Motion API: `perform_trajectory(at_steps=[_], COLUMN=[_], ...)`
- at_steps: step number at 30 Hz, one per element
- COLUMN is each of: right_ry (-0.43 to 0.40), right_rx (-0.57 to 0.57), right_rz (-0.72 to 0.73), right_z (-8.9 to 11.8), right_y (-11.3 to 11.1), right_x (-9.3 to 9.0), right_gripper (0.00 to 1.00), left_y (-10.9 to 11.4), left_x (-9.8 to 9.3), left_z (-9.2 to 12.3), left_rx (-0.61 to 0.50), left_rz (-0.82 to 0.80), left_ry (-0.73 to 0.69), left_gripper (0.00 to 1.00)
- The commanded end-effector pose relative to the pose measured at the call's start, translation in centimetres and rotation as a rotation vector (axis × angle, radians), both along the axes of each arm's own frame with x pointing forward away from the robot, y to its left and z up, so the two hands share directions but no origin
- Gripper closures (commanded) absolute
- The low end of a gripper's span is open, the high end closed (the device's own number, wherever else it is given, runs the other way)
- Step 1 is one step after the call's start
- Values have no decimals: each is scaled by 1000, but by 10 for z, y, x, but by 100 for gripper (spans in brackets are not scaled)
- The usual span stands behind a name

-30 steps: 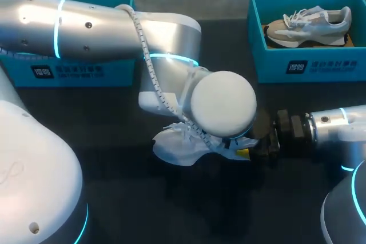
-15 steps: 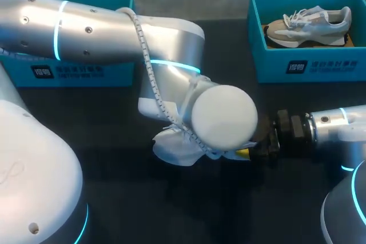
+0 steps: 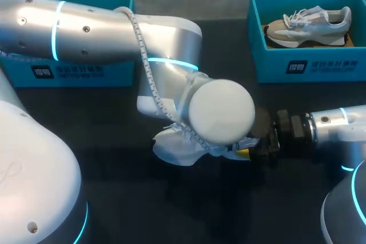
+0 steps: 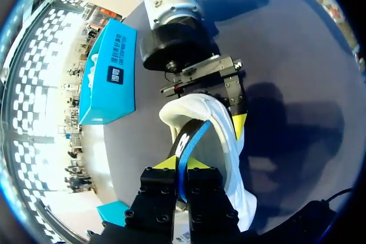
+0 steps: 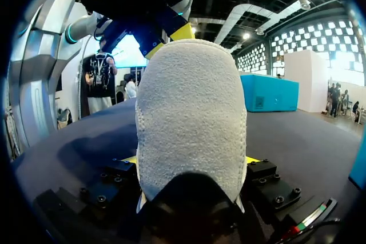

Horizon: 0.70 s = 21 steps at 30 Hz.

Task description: Take the shoe out of the shoebox, open the shoe tongue, remove and reinsert the insole, then place the shoe into the shoebox

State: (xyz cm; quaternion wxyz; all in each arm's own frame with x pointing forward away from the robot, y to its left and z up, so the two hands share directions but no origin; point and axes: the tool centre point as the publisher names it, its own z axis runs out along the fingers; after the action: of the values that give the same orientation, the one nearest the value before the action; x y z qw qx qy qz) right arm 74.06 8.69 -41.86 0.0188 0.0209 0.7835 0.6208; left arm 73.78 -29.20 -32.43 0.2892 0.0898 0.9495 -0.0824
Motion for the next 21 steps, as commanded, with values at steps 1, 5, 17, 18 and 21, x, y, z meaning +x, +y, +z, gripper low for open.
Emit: perform_trajectory(at_steps=[1, 5, 17, 18, 21], right_ry=[-1, -1, -1, -1, -1], right_rx=[-1, -1, -1, -1, -1], right_rz=[-1, -1, -1, -1, -1], right_z=[-2, -2, -2, -2, -2], right_y=[1, 1, 1, 1, 1], right_x=[-1, -1, -1, -1, -1], right_gripper=[100, 100, 100, 100, 100], left_y=[9, 9, 8, 7, 1], left_x=[7, 7, 1, 0, -4], left_z=[11, 16, 22, 23, 26], left_rx=[-41, -86, -184, -185, -201], left_rz=[-21, -18, -15, -15, -31], left_ry=[52, 108, 224, 224, 239], left_gripper=[100, 100, 100, 100, 100])
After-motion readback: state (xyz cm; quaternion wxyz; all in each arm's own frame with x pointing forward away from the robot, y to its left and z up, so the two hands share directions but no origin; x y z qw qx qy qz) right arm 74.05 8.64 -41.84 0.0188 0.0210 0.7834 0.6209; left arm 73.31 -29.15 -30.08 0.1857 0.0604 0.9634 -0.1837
